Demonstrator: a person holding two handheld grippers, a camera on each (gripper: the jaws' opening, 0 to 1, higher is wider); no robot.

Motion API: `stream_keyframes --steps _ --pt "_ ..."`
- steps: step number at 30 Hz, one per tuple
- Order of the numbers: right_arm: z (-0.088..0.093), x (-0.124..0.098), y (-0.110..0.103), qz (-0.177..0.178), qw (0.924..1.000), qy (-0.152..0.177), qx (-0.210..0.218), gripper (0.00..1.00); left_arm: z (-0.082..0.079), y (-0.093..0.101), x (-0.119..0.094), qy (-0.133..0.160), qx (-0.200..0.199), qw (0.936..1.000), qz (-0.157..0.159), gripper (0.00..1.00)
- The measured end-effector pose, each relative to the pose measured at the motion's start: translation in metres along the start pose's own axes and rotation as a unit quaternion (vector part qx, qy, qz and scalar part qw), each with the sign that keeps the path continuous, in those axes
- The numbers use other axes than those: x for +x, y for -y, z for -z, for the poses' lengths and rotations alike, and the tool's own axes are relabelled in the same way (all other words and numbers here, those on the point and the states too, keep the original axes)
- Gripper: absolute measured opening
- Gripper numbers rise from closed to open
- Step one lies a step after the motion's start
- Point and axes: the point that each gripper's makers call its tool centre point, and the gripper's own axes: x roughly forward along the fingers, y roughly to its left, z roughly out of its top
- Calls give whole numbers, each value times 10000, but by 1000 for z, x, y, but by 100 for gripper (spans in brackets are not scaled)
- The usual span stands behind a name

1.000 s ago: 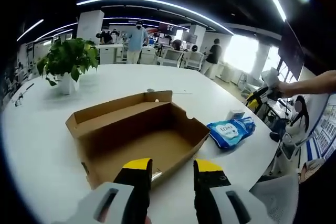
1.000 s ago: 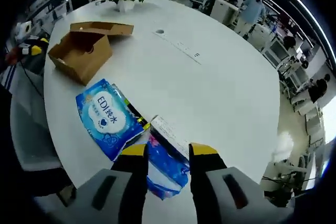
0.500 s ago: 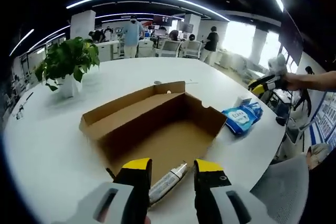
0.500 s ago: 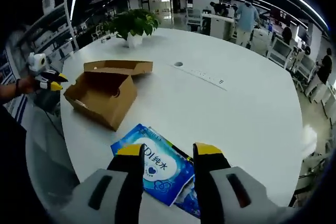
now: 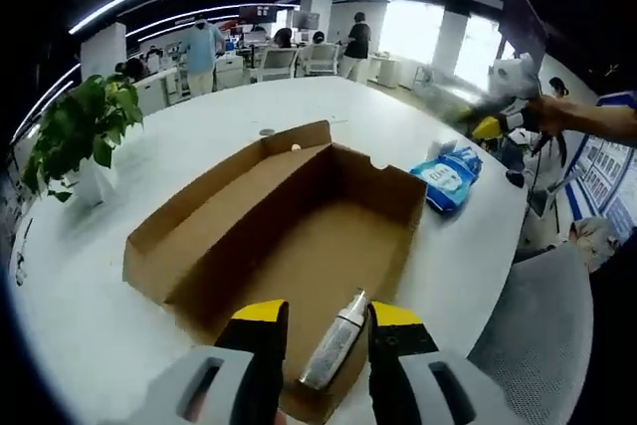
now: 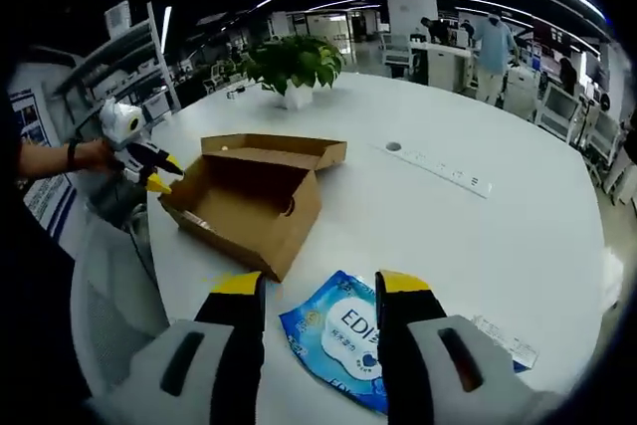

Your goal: Operate the shoe box by opening the lid, removing the specified soft item, and placing it in the target area until the item is outside and the box remains undamaged.

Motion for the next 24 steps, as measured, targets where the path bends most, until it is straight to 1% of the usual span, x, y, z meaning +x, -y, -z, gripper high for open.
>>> stream_keyframes --steps 1,2,4,8,10,13,14,16,20,23,24 --pt "-1 0 -6 -18 10000 20 -28 42 1 2 3 -85 92 9999 83 32" --pt "0 0 -6 -33 10000 38 -31 43 3 4 8 -210 162 9994 211 33" --pt "0 0 -14 -57 9999 78 -32 43 6 7 17 -409 239 9980 418 34" --pt "5 -5 -24 -49 9999 83 -38 44 12 4 30 -670 430 9952 576 35" --pt "8 -10 -26 -35 10000 82 -29 44 19 5 35 -883 533 9919 740 35" --pt "13 -18 -30 13 9999 99 6 44 29 4 42 -1105 686 9879 842 35" --pt "15 -20 -31 34 9999 93 21 45 34 3 46 -1229 777 9856 864 36" --pt "22 -24 -33 84 9999 68 49 45 38 3 52 -1317 869 9830 937 36" --pt "33 -29 -35 141 9998 43 156 46 45 5 59 -1512 863 9777 1177 38" --pt "39 -32 -37 187 9995 52 230 46 46 5 64 -1555 875 9756 1281 40" --pt "44 -33 -37 201 9994 51 278 47 47 5 65 -1583 884 9745 1325 40"
